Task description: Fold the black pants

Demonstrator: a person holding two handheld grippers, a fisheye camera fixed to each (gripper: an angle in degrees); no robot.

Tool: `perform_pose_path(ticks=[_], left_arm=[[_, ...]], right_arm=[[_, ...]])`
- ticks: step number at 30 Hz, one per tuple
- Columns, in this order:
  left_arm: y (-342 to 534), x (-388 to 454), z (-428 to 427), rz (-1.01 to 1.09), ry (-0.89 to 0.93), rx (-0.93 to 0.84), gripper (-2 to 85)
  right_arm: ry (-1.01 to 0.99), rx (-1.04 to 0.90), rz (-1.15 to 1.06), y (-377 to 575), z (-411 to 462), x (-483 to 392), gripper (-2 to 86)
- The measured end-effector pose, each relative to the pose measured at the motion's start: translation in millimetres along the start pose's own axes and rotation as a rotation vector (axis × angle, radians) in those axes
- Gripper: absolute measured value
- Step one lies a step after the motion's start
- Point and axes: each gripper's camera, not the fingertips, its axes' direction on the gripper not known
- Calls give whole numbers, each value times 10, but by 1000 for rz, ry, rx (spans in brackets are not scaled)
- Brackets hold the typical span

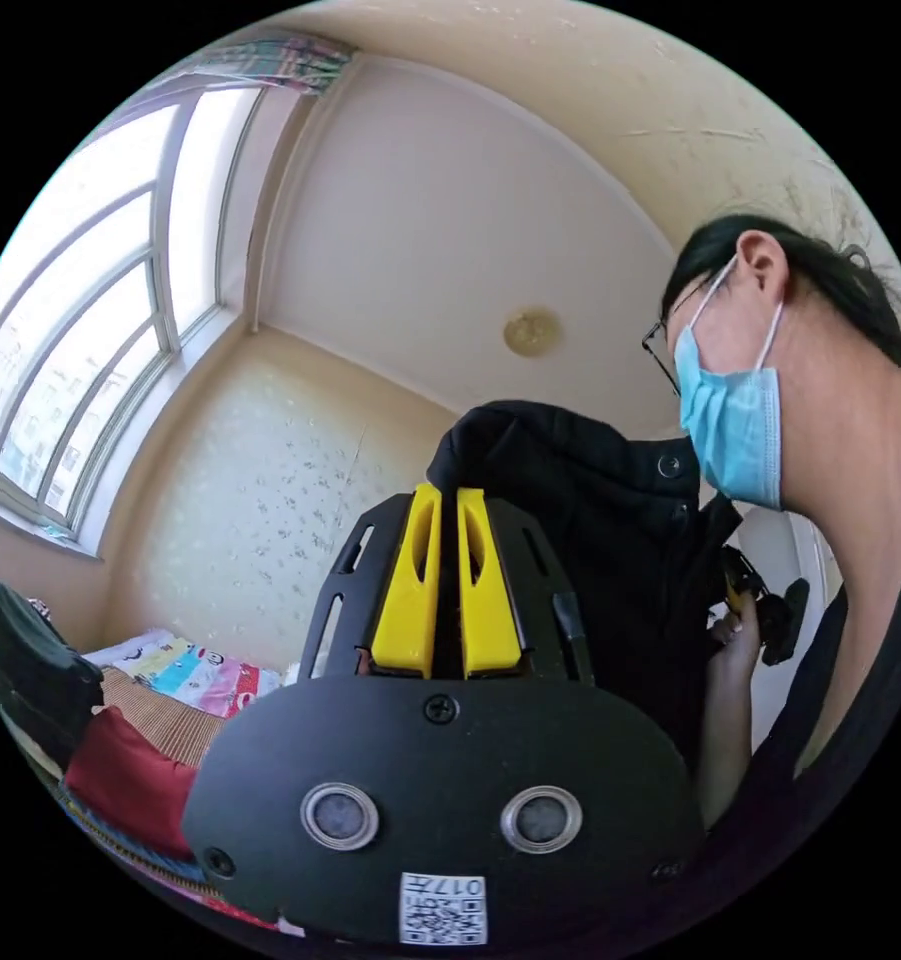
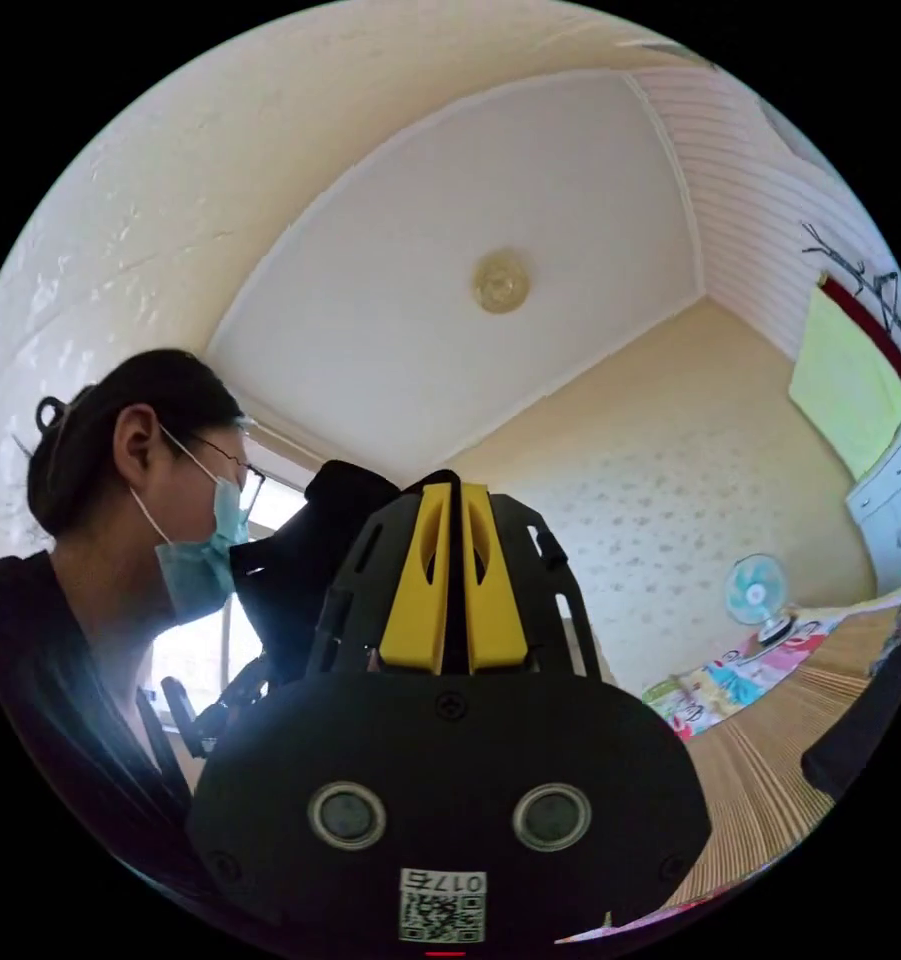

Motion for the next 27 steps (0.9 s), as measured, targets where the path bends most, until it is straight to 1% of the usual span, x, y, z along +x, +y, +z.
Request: perform_pose_path(ticks=[1, 2, 3, 4, 5, 6, 7, 8, 9, 10, 11, 12, 13, 14, 15, 16, 17, 18, 19, 20, 21, 22, 24, 25, 26, 27], left_arm=[[13, -74, 139, -10, 11, -21, 4], [33, -267, 472, -45, 48, -65, 5], [38, -508, 891, -81, 91, -96, 6], [30, -625, 1131, -85, 105, -102, 7], [-25, -842, 1692, -60, 99, -107, 11], [-123, -1040, 2383, -14, 48, -145, 16], [-180, -1152, 2787, 7, 10, -189, 22], [-254, -1431, 3630, 28, -62, -291, 33], [-223, -1787, 4406, 15, -111, -396, 44], [-162, -1977, 4744, -1, -124, -463, 49], [42, -2333, 5275, -41, -133, -621, 68], [361, -2650, 5625, -78, -110, -783, 80], [553, -2791, 5725, -95, -97, -857, 83], [989, -3040, 5776, -135, -89, -964, 88], [1475, -3237, 5691, -173, -73, -1051, 90], [1740, -3310, 5605, -181, -52, -1088, 89], [2291, -3417, 5374, -183, -6, -1168, 88], [2833, -3497, 5073, -189, 1, -1258, 87], [3085, -3529, 4896, -193, -11, -1297, 87], [3516, -3584, 4513, -215, -36, -1359, 87], [3868, -3630, 4096, -257, -42, -1399, 88], [4011, -3646, 3889, -283, -41, -1416, 88], [4372, -3654, 3138, -367, -67, -1461, 93], [4415, -3638, 2974, -378, -78, -1466, 96], [4451, -3586, 2689, -377, -100, -1475, 100], [4432, -3527, 2448, -358, -151, -1473, 106]], right_arm=[[49, -33, -9, 43, 243, 137, 18], [55, -47, -6, 65, 393, 245, 18], [34, -58, 8, 117, 750, 523, 17], [11, -56, 10, 170, 1227, 851, 17], [14, -61, 8, 186, 1518, 1016, 17], [70, -99, -14, 199, 2223, 1341, 17], [163, -170, -36, 220, 3044, 1692, 17], [207, -214, -45, 249, 3462, 1884, 17], [275, -338, -38, 365, 4280, 2318, 16], [321, -513, 2, 559, 4923, 2750, 15], [342, -614, 42, 686, 5165, 2956, 14], [382, -770, 123, 982, 5447, 3299, 11], [396, -832, 150, 1319, 5486, 3522, 9], [396, -846, 155, 1494, 5447, 3607, 9], [388, -883, 165, 1875, 5309, 3772, 8], [379, -945, 171, 2304, 5108, 3938, 8], [378, -985, 178, 2531, 4988, 4023, 8], [382, -1075, 198, 3008, 4694, 4190, 9], [383, -1154, 225, 3469, 4345, 4325, 10], [378, -1195, 242, 3695, 4154, 4378, 11], [365, -1272, 273, 4122, 3759, 4448, 13], [361, -1364, 308, 4504, 3370, 4470, 16], [385, -1467, 351, 4955, 2800, 4409, 24], [394, -1499, 375, 5140, 2463, 4312, 29], [395, -1501, 390, 5199, 2312, 4251, 32], [374, -1494, 425, 5267, 2055, 4106, 38]])
